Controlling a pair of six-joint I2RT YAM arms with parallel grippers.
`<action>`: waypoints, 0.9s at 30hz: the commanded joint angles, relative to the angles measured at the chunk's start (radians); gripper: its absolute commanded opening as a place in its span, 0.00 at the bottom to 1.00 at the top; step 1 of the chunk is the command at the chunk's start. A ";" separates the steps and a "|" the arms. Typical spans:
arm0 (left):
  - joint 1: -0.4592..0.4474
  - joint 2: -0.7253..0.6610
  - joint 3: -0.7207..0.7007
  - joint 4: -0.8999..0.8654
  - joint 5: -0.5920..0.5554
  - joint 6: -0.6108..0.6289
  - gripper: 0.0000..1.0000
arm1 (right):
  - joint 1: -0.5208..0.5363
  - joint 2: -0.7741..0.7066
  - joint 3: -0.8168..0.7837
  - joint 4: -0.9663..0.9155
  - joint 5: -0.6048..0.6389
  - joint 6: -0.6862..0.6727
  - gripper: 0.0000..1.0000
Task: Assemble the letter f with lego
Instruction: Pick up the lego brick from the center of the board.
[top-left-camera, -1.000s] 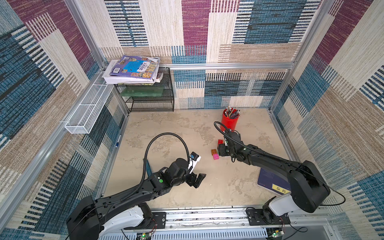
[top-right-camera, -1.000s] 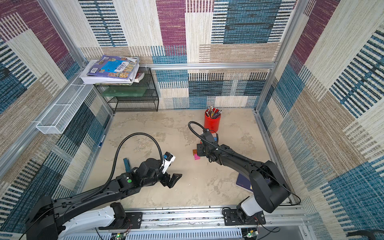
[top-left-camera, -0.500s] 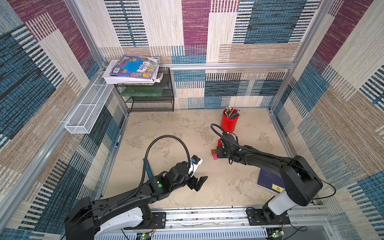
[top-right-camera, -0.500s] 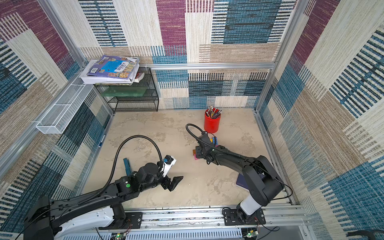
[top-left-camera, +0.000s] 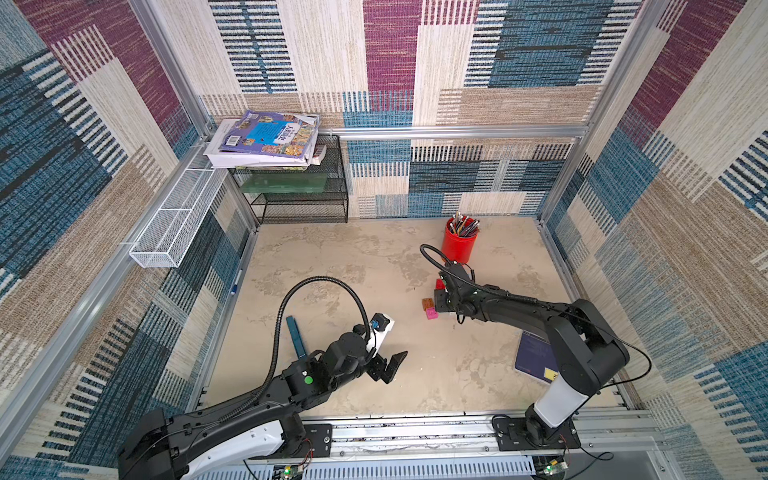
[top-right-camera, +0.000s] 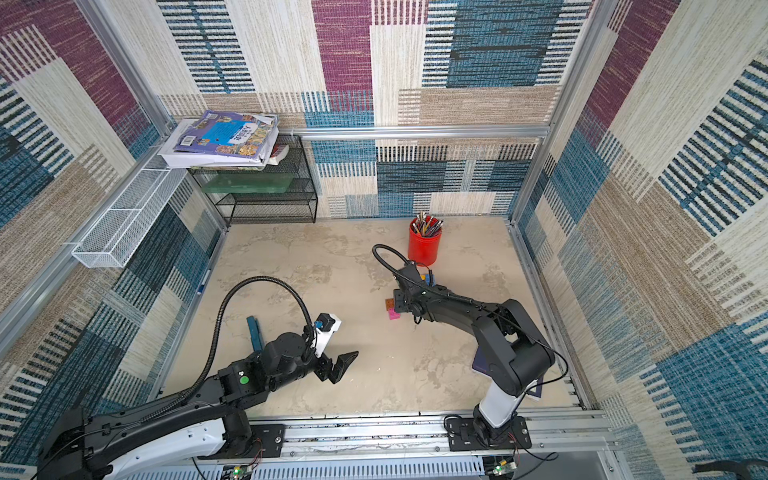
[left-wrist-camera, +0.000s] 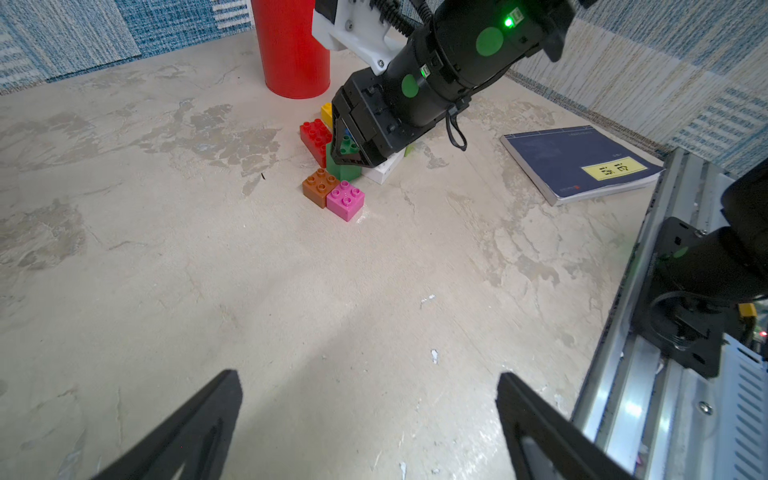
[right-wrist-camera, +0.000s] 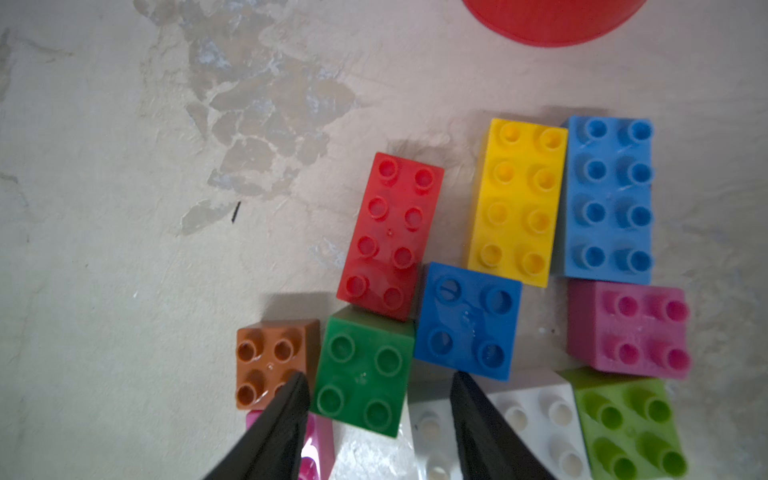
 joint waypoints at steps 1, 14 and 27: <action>-0.001 0.003 -0.002 0.022 -0.016 0.010 0.99 | -0.001 0.018 0.022 0.022 -0.015 -0.019 0.58; 0.000 0.011 -0.002 0.027 -0.019 0.011 0.99 | 0.003 0.062 0.060 0.009 -0.027 -0.025 0.46; -0.001 -0.004 0.001 0.023 -0.073 -0.019 0.99 | 0.010 0.035 0.086 -0.029 -0.013 -0.055 0.29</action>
